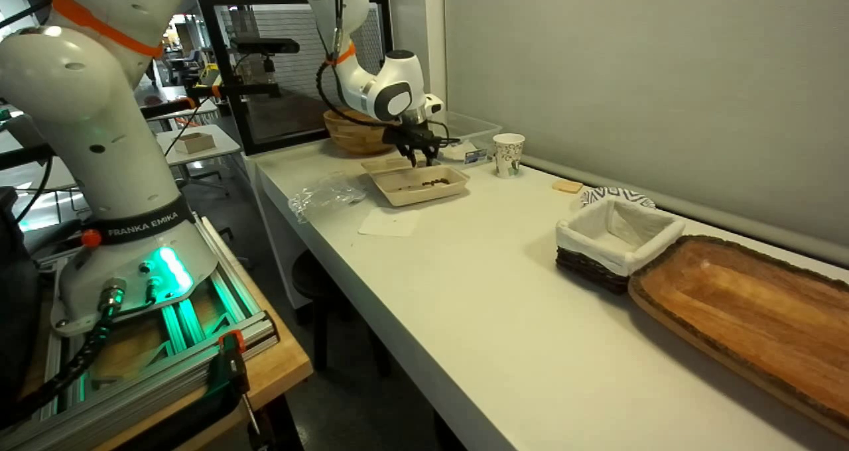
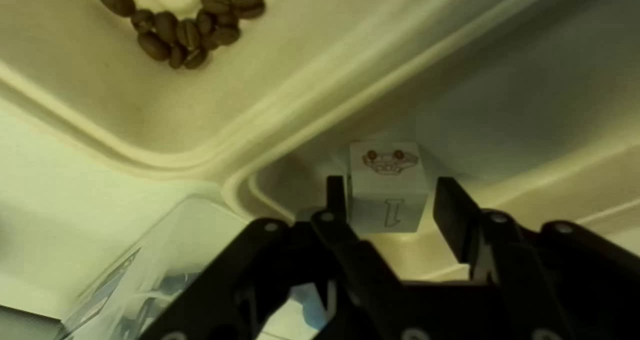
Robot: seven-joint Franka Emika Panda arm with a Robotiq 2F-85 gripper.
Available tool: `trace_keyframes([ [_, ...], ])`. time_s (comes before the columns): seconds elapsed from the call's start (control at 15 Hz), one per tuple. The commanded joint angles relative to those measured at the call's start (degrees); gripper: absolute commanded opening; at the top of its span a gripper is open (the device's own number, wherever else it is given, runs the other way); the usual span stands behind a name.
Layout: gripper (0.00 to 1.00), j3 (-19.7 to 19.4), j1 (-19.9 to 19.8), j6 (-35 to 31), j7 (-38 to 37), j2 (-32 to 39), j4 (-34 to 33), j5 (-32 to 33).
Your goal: Put the square block on the wooden mat
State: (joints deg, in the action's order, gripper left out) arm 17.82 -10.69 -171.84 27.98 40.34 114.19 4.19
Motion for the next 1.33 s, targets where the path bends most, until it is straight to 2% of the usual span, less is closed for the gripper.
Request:
trace_keyframes([
  [0.0,0.21,0.72,0.61,0.27,-1.49,0.12,-0.29,1.04],
  [0.07,0.12,0.84,1.04,0.66,-2.05,-0.8,0.3,0.85],
  [0.13,0.09,2.33,0.53,1.54,-2.44,-1.73,1.05,0.02],
  [0.2,0.09,4.51,-0.61,1.64,-2.31,-2.28,1.58,-0.78],
  [0.47,0.09,6.35,0.41,2.79,-7.09,-9.22,5.85,-2.71],
  [0.6,0.09,5.07,1.56,2.72,-10.06,-13.77,8.57,-3.43],
  [0.87,0.09,-0.38,4.33,2.72,-15.36,-24.35,15.14,-3.81],
  [1.07,0.09,-6.25,6.85,3.39,-18.52,-31.24,19.31,-2.48],
  [1.27,0.09,-10.82,7.19,2.0,-19.24,-35.73,22.56,-2.01],
])
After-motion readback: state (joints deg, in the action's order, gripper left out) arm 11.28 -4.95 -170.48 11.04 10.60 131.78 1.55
